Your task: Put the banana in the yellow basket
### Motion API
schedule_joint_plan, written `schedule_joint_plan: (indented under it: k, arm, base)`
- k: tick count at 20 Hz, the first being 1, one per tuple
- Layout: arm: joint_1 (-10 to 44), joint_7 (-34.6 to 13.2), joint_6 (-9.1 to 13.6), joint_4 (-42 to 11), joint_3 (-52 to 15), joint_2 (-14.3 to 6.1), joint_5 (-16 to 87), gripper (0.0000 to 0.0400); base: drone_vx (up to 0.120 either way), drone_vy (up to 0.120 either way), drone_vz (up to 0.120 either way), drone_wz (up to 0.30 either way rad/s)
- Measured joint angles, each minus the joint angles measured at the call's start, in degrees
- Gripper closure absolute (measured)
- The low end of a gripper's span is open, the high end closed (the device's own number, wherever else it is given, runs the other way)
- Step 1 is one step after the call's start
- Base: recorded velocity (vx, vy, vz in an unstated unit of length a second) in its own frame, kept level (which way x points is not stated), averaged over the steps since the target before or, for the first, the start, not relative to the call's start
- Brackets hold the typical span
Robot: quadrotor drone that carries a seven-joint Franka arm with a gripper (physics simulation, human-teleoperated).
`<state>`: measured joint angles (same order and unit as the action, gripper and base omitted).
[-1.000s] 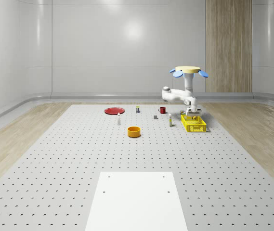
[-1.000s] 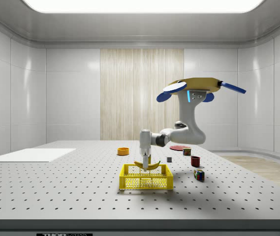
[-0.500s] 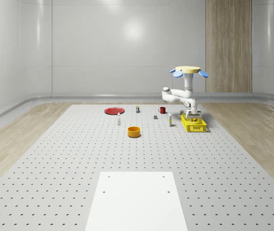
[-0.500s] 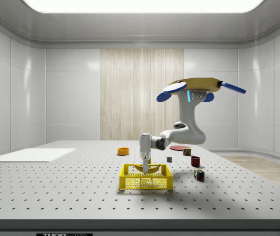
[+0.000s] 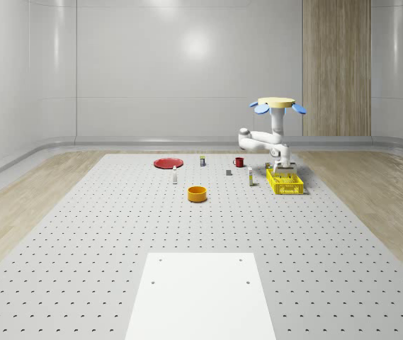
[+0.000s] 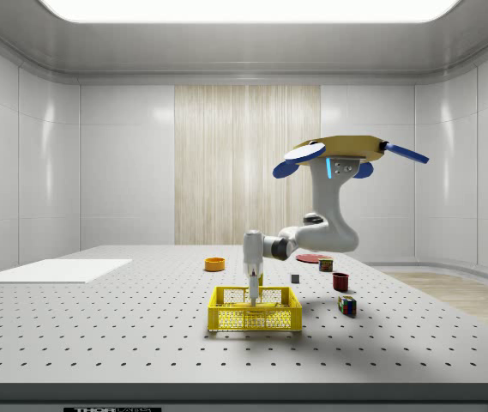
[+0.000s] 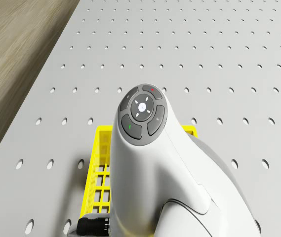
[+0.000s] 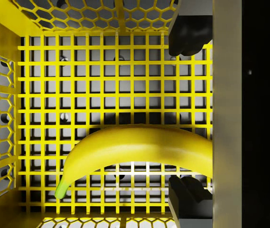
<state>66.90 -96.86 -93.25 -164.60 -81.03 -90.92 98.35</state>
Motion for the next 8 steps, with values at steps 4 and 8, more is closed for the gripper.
schedule_joint_plan:
  k: [4,8]
  arm:
    - [-0.2,0.1,0.5,-0.2,-1.6,0.0,-1.5,0.0007]
    - [-0.2,0.2,0.6,-0.3,-2.3,0.0,-2.2,0.0003]
  base:
    - [0.000,0.000,0.000,0.000]
    - [0.000,0.000,0.000,0.000]
